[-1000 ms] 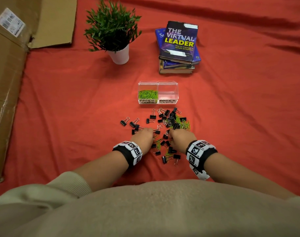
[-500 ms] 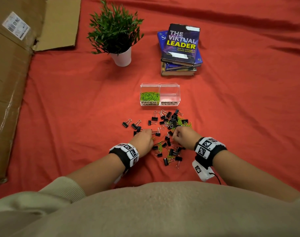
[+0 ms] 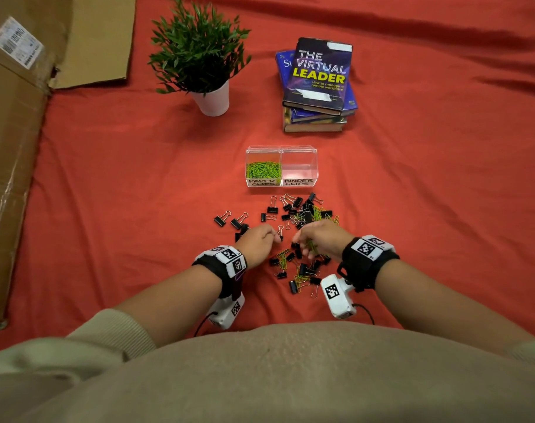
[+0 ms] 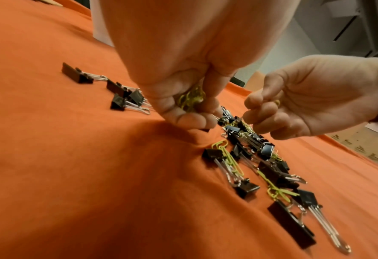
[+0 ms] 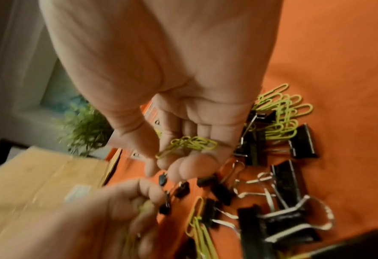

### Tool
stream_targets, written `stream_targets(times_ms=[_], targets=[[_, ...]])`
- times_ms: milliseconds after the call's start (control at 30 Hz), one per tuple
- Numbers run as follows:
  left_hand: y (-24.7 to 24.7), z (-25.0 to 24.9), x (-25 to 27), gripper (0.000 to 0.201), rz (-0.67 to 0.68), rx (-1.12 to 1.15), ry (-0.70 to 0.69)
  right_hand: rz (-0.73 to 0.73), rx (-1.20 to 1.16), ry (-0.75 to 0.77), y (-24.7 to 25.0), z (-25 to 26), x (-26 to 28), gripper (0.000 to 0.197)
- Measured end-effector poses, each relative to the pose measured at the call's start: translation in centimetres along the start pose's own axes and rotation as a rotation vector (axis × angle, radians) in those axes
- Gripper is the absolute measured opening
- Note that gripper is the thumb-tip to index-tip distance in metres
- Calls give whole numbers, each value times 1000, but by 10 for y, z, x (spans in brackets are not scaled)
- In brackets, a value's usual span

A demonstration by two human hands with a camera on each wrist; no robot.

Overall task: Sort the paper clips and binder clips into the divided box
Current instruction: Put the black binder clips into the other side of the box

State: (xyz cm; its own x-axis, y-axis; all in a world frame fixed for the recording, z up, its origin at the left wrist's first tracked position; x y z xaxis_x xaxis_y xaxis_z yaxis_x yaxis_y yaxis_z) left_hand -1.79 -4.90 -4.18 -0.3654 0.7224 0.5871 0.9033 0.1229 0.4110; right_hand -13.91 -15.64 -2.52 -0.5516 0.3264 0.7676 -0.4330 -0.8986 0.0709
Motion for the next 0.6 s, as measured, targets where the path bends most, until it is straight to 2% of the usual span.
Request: stream_targets(times_ms=[133,200,267,400,433,533,600], targets=[[-6,-8,1,26,-45,-145,-17,-9,683,153,-16,-7,-4,15],[-13,-8,1,23,-24,-278,-51,-5,888,235,-23,-10,-5,15],[-20,-7,1,15,25,-417,-81,-47,946,249,-19,-10,-7,15],[-26,-3,4,46,0,-689,-130,-134,883,243,0,-8,-4,4],[-27,-2,4,52,-10,-714,-126,-103,891,252,-1,-9,-2,2],[-27,3,4,54,-2,-715,-108,44,984,281,-15,-15,7,22],[-27,4,4,51,16,-715,-107,84,1087,300,-20,-22,8,24]])
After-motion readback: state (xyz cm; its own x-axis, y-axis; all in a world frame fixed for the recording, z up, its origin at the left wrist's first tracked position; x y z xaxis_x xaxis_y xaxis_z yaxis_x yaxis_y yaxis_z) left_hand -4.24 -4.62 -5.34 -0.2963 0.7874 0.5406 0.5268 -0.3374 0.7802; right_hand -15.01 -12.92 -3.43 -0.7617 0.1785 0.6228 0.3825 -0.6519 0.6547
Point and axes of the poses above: each hand's wrist, its own x-axis away from the middle knuckle, its own y-axis out of the back of the hand, z = x × y, the point moved 4 cm from there along -x, towards the middle knuckle, and after that the axes turned 1 degree about x, right-handed, at the moved point
